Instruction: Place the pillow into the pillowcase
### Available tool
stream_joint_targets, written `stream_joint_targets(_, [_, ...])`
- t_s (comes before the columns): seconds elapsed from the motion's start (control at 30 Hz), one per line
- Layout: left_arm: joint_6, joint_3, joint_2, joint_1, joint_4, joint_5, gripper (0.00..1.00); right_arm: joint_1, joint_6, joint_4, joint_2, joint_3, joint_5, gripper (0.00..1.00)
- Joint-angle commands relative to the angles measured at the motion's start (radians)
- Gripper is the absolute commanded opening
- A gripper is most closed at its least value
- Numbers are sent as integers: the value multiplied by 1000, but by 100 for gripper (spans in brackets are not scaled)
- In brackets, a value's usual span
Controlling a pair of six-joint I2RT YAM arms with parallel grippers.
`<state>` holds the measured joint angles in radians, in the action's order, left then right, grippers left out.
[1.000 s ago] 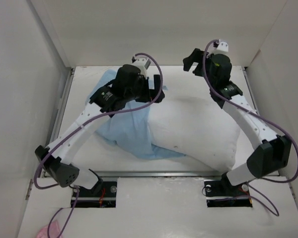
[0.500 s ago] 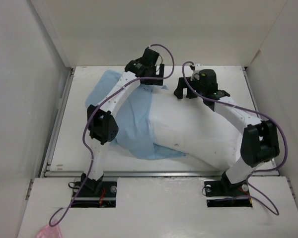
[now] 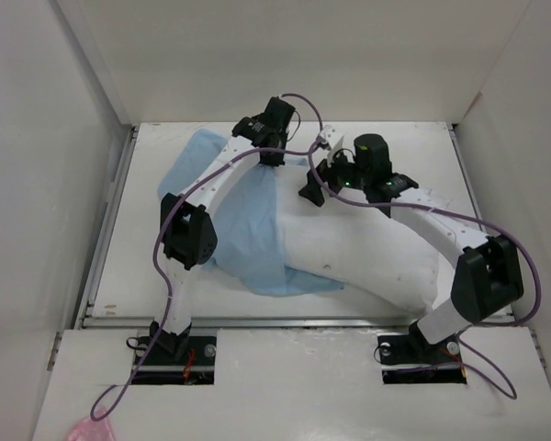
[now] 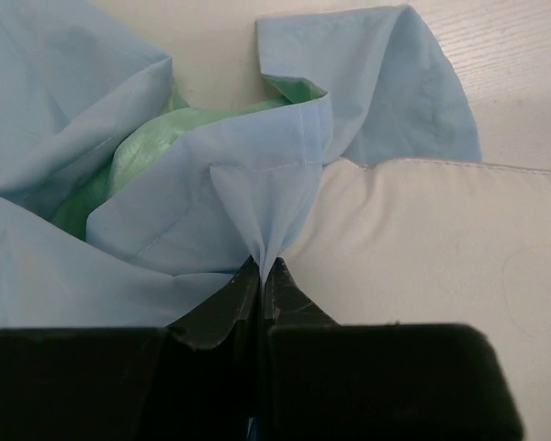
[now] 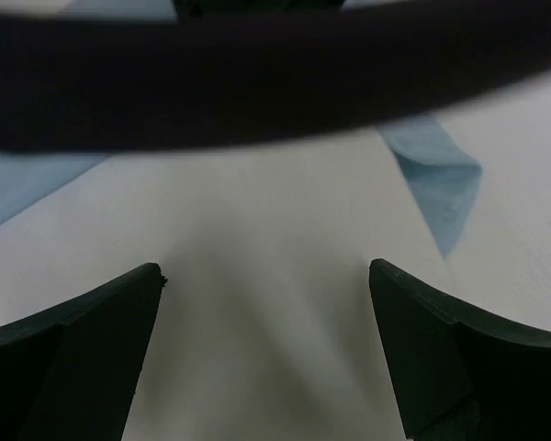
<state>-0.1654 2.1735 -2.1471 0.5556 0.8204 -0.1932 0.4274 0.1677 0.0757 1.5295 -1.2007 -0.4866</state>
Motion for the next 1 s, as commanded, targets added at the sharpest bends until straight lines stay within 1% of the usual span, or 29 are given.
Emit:
stream_joint_targets(0.0, [3, 43, 53, -6, 8, -78, 0, 59, 144, 100, 69, -52, -48, 100])
stream_joint_targets(0.07, [-8, 81, 62, -6, -21, -87, 0, 70, 156, 128, 136, -76, -18, 99])
stream_joint_targets(0.13, [6, 81, 91, -6, -79, -60, 0, 79, 156, 118, 176, -76, -18, 83])
stream_joint_targets(0.17, [20, 69, 105, -6, -104, -39, 0, 79, 156, 89, 210, -76, -18, 68])
stream_joint_targets(0.2, [29, 60, 116, -6, -127, 4, 0, 79, 156, 73, 221, -85, -18, 19])
stream_joint_targets(0.23, [29, 60, 125, -6, -147, 21, 0, 79, 136, 50, 221, -85, -27, 0])
stream_joint_targets(0.27, [43, 60, 125, -6, -162, 43, 0, 79, 127, 26, 221, -85, -27, 0])
stream_joint_targets(0.33, [43, 97, 125, 6, -187, 54, 0, 79, 118, -58, 152, -54, -27, 0])
stream_joint_targets(0.37, [43, 109, 125, 30, -197, 54, 0, 89, 118, -100, 114, -33, -41, 0])
stream_joint_targets(0.4, [52, 121, 125, 41, -220, 54, 0, 90, 118, -197, 71, 25, -41, 0])
stream_joint_targets(0.43, [64, 144, 125, 50, -234, 63, 0, 100, 106, -255, -19, 58, -64, 0])
stream_joint_targets(0.5, [64, 154, 135, 75, -289, 96, 0, 100, 83, -367, -99, 145, -134, 0])
stream_joint_targets(0.53, [73, 173, 147, 75, -305, 154, 0, 100, 72, -455, -158, 164, -164, 0])
stream_joint_targets(0.57, [73, 183, 147, 90, -317, 197, 0, 100, 72, -483, -176, 176, -191, 0])
stream_joint_targets(0.6, [73, 183, 157, 110, -329, 230, 0, 100, 72, -504, -186, 176, -232, 0])
stream_joint_targets(0.67, [82, 197, 182, 136, -352, 262, 0, 100, 63, -540, -186, 176, -242, 0])
stream_joint_targets(0.7, [83, 206, 205, 167, -362, 273, 0, 100, 62, -557, -174, 176, -233, 0])
stream_joint_targets(0.73, [95, 206, 219, 184, -362, 273, 0, 100, 62, -577, -164, 187, -186, 0])
stream_joint_targets(0.8, [95, 172, 249, 216, -362, 284, 0, 100, -11, -721, -140, 217, -124, 0])
stream_joint_targets(0.83, [95, 157, 283, 249, -362, 302, 0, 100, -55, -800, -131, 263, -40, 0])
stream_joint_targets(0.87, [95, 137, 303, 266, -362, 311, 0, 91, -107, -967, -117, 282, -2, 0])
stream_joint_targets(0.9, [84, 87, 323, 283, -362, 311, 0, 91, -214, -1038, -77, 292, 25, 0])
stream_joint_targets(0.97, [55, 22, 384, 326, -382, 322, 0, 57, -327, -1178, -26, 303, 58, 0])
